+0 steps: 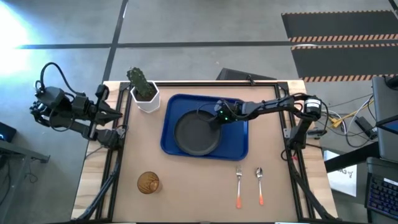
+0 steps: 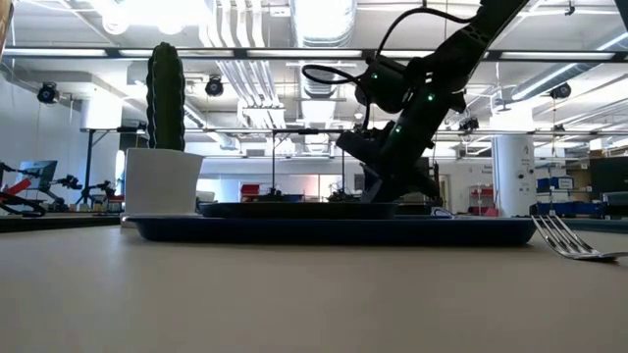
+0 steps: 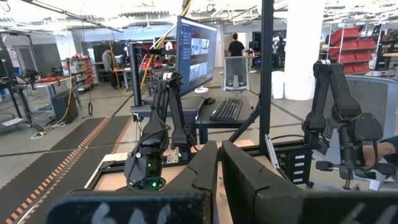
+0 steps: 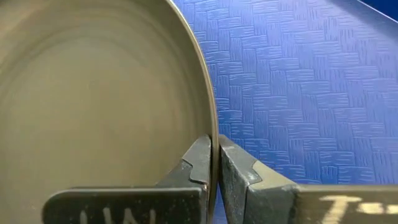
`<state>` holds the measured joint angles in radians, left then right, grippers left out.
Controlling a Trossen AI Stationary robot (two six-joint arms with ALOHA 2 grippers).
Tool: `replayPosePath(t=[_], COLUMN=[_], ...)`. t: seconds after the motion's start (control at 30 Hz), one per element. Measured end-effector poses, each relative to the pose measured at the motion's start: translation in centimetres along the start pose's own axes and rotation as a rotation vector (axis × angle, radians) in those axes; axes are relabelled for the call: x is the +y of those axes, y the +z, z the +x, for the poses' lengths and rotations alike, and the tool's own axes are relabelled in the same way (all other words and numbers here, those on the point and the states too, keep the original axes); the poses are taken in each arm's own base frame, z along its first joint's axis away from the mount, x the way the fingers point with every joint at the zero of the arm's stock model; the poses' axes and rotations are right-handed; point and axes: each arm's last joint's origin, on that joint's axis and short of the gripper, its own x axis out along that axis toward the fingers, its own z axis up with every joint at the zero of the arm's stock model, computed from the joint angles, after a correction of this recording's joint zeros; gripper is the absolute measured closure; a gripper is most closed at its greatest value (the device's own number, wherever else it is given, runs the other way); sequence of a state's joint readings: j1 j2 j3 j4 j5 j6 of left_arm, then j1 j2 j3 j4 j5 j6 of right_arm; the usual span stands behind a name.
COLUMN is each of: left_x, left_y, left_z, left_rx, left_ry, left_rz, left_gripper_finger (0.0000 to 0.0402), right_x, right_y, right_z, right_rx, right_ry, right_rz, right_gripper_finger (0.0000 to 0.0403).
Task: Pick and place plate/cup/fork/spoon on tray
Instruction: Put the black plate on the left of the blue tray
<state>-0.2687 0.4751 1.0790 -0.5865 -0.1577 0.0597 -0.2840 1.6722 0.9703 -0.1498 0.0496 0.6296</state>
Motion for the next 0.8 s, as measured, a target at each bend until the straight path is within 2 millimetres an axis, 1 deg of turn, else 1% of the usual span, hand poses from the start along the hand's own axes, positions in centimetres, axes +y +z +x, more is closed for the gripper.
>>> replayPosePath(t=[0.23, 0.33, 0.43, 0.67, 0.8], left_x=[0.0, 0.0, 0.0, 0.0, 0.0], left_y=[0.0, 0.0, 0.0, 0.0, 0.0], left_z=[0.0, 0.0, 0.0, 0.0, 0.0], left_rx=[0.000, 0.000, 0.000, 0.000, 0.000], left_ry=[0.001, 0.000, 0.001, 0.000, 0.001], left_rz=[0.000, 0.000, 0.000, 0.000, 0.000], left_gripper_finger=[0.0395, 0.0395, 0.0395, 0.0395, 0.0395], right_x=[0.1, 0.2, 0.6, 2.0, 2.1], right_y=[-0.1, 0.0, 0.5, 2.5, 2.7], right_z=[0.0, 0.0, -0.2, -1.1, -1.6], right_rx=[0.008, 0.011, -0.002, -0.057, -0.009], right_ry=[0.016, 0.025, 0.044, 0.078, 0.039], right_rz=[-0.017, -0.024, -0.040, -0.091, -0.119], right_gripper_finger=[0.0394, 0.0387, 0.0367, 0.0306, 0.0284])
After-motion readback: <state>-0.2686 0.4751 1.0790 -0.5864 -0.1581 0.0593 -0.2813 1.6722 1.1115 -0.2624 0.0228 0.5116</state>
